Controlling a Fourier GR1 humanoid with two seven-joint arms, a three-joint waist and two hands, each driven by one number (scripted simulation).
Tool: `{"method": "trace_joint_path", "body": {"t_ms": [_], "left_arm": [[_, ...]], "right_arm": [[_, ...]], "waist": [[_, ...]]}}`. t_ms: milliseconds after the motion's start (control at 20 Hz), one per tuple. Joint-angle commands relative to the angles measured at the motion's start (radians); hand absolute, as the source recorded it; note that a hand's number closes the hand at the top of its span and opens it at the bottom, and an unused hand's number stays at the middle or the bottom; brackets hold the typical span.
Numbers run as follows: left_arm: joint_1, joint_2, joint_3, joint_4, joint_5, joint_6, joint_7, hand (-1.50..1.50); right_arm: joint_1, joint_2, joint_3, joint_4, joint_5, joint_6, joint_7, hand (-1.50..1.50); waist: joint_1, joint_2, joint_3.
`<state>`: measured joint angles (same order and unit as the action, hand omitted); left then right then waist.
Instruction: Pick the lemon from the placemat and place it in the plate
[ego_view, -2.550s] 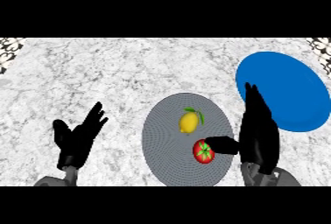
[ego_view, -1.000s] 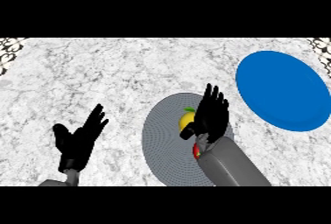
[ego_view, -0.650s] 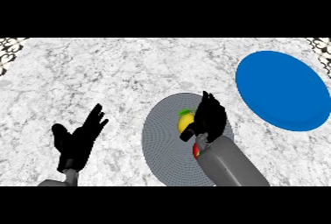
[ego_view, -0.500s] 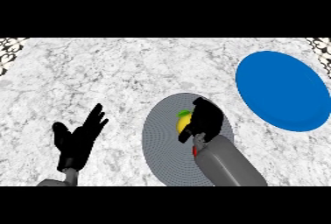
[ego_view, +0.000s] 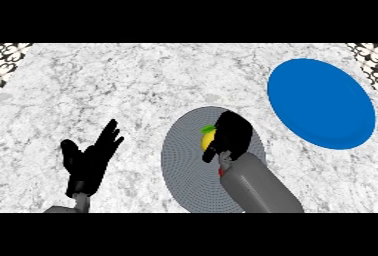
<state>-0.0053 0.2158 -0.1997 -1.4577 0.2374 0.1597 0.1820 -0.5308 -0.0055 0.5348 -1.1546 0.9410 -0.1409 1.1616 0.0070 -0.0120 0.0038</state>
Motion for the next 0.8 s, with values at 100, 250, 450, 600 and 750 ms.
{"method": "trace_joint_path", "body": {"t_ms": [100,250,450,600,750], "left_arm": [[0.049,0.0,0.006,0.027,0.01,-0.026,-0.008,0.0],[0.028,-0.008,0.008,0.034,-0.001,0.002,0.002,0.0],[0.06,-0.004,0.011,0.028,-0.004,0.004,-0.013,0.0],[0.059,0.002,0.037,0.043,0.003,0.011,-0.014,0.0],[0.069,0.0,0.025,0.021,-0.007,0.011,-0.011,0.0]], "right_arm": [[0.015,-0.035,0.062,-0.15,0.165,-0.086,-0.006,1.5],[0.143,-0.025,0.262,-0.315,0.074,-0.085,-0.318,1.5],[0.214,-0.092,0.436,-0.542,0.05,-0.111,-0.491,1.5],[0.323,-0.278,0.408,-0.782,0.05,-0.18,-0.525,1.5],[0.476,-0.413,0.384,-0.977,0.048,-0.26,-0.529,1.5]], "waist": [[-0.015,0.006,-0.004],[-0.034,-0.002,-0.002],[-0.046,-0.012,-0.001],[-0.074,-0.005,-0.002],[-0.066,0.0,-0.001]]}}
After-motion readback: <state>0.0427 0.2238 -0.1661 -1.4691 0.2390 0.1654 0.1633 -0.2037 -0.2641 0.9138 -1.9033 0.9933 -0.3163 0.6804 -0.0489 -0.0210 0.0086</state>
